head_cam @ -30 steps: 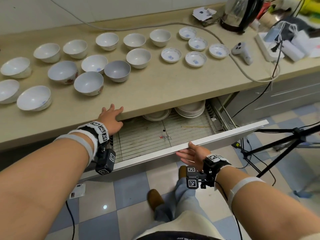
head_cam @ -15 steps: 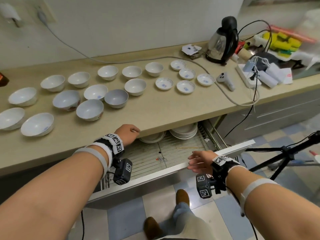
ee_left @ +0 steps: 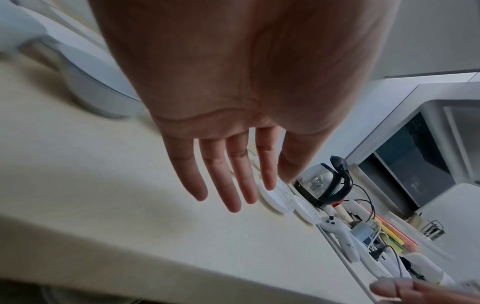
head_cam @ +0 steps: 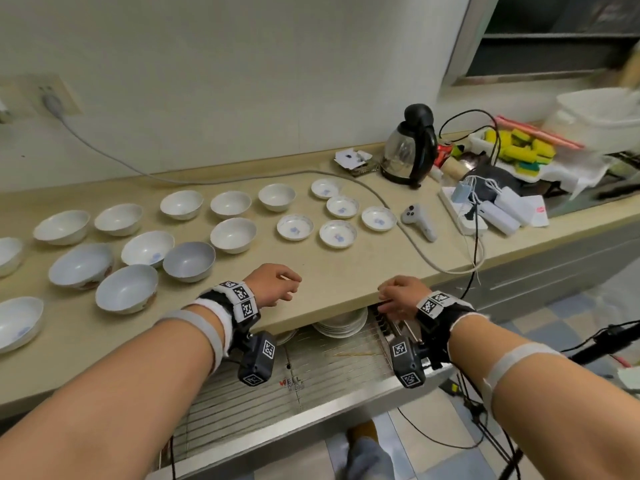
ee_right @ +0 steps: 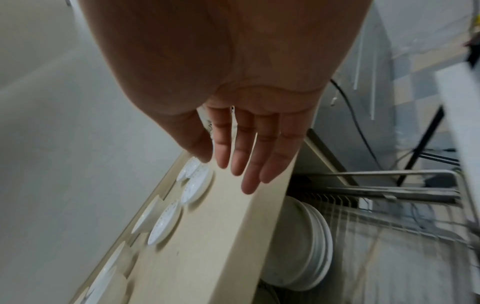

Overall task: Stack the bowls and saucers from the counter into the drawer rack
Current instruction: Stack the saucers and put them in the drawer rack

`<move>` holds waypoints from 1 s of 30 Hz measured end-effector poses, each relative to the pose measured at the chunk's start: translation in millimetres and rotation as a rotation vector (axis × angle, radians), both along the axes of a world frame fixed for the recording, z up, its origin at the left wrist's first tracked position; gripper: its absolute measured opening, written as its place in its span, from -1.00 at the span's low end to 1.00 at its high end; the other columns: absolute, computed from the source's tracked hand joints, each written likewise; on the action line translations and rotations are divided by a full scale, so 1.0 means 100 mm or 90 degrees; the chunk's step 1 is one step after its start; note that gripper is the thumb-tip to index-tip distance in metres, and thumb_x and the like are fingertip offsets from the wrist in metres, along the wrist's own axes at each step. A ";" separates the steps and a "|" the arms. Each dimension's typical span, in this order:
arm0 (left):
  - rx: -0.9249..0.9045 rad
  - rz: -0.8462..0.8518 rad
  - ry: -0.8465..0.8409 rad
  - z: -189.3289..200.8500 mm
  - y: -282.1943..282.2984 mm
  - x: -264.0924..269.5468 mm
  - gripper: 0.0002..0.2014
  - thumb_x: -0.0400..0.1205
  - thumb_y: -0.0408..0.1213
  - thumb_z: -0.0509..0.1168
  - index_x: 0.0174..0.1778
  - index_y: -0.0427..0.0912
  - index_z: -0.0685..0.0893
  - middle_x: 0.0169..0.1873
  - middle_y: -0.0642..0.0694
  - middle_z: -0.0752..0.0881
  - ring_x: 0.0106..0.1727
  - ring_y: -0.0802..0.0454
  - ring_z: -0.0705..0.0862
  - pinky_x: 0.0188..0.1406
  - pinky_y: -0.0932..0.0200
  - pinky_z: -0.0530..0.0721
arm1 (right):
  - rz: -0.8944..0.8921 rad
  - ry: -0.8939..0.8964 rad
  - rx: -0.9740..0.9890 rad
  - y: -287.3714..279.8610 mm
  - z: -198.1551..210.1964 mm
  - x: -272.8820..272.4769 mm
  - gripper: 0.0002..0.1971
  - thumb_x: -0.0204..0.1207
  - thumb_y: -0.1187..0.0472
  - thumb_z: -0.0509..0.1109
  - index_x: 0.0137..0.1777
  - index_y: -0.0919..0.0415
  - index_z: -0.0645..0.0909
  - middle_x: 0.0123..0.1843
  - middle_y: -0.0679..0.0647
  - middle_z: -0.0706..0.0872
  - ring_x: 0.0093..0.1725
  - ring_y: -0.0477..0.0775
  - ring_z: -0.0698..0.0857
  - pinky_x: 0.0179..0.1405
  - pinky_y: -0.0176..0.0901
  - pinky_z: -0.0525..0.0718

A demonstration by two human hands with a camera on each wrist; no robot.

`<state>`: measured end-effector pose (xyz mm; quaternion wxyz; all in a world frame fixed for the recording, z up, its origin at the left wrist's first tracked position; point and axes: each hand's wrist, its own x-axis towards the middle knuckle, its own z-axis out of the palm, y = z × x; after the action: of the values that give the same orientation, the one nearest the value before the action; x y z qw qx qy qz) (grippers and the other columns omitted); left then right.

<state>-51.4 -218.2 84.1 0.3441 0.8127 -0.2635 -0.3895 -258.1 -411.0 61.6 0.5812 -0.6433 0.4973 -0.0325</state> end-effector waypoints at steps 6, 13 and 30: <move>0.019 0.117 0.010 -0.18 -0.84 0.19 -0.74 0.64 -0.25 0.39 0.23 -0.22 0.70 0.07 -0.25 0.80 0.02 -0.14 0.83 -0.15 0.07 0.74 | 0.024 0.001 -0.061 -1.07 -0.06 0.55 -0.83 0.60 0.33 0.27 0.17 0.19 0.50 -0.07 0.17 0.68 -0.06 0.24 0.83 -0.10 0.10 0.83; 0.022 0.360 0.171 -0.50 -1.80 0.18 -0.53 0.72 -0.13 0.30 0.44 -0.37 0.43 -0.08 -0.30 0.75 -0.28 -0.14 0.79 -0.36 0.07 0.77 | -0.021 0.044 0.091 -2.05 -0.25 1.06 -0.80 0.65 0.30 0.17 0.02 0.48 0.51 -0.11 0.40 0.80 -0.19 0.38 0.85 -0.02 0.31 0.83; -0.054 0.498 0.046 -0.62 -2.12 0.40 -0.80 0.59 -0.50 0.21 0.09 -0.23 0.49 -0.37 -0.34 0.77 -0.42 -0.20 0.77 -0.39 0.03 0.79 | 0.034 0.006 -0.030 -2.43 -0.48 1.56 -0.86 0.58 0.23 0.14 0.10 0.22 0.35 -0.22 0.42 0.81 -0.30 0.42 0.85 -0.24 0.39 0.83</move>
<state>-11.2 -429.7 22.2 0.5088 0.8225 0.0627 -0.2463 -101.6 -653.7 13.8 0.5643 -0.6699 0.4818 -0.0256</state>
